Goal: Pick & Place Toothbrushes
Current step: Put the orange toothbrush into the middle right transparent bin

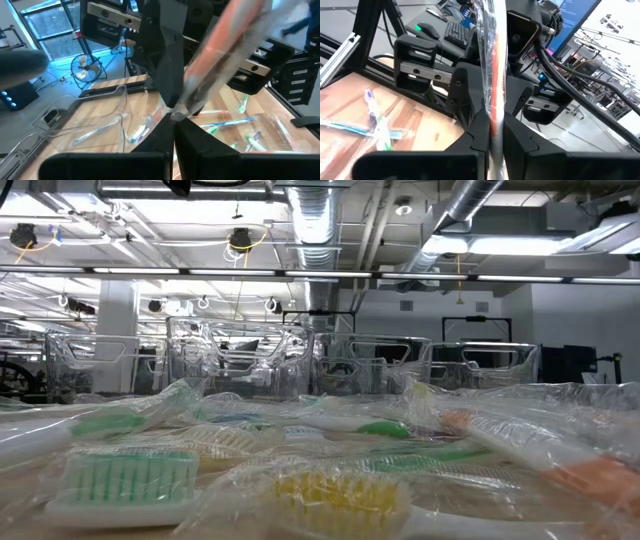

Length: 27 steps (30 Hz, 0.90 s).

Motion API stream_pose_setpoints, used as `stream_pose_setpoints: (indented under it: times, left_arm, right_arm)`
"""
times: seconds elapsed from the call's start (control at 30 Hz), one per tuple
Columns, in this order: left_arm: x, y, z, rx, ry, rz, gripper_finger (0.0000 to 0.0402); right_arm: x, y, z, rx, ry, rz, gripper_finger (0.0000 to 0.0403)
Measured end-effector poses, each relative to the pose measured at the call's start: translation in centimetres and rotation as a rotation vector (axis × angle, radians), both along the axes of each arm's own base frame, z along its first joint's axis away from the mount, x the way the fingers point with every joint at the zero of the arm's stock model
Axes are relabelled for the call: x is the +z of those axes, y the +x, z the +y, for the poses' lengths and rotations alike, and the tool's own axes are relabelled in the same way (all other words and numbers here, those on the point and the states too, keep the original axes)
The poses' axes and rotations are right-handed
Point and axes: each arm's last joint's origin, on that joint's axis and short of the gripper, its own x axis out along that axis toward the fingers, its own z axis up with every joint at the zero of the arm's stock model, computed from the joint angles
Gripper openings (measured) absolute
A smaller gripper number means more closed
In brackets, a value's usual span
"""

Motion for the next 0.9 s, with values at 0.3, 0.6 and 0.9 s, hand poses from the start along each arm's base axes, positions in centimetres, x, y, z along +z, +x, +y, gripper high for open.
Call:
stream_pose_setpoints:
  times: [0.3, 0.6, 0.9]
  left_arm:
    - [-0.4, 0.0, -0.1, -0.025, 0.013, 0.034, 0.0043]
    - [-0.2, -0.1, -0.2, -0.043, -0.001, 0.022, 0.0123]
    - [-0.2, -0.1, -0.1, -0.04, 0.002, 0.027, 0.0169]
  right_arm:
    - [-1.0, -0.9, 1.5, -0.113, -0.089, 0.106, 0.0018]
    - [-1.1, -3.8, 4.9, -0.277, -0.194, 0.173, 0.0018]
    - [0.9, -9.2, 4.8, -0.527, -0.032, 0.207, 0.0018]
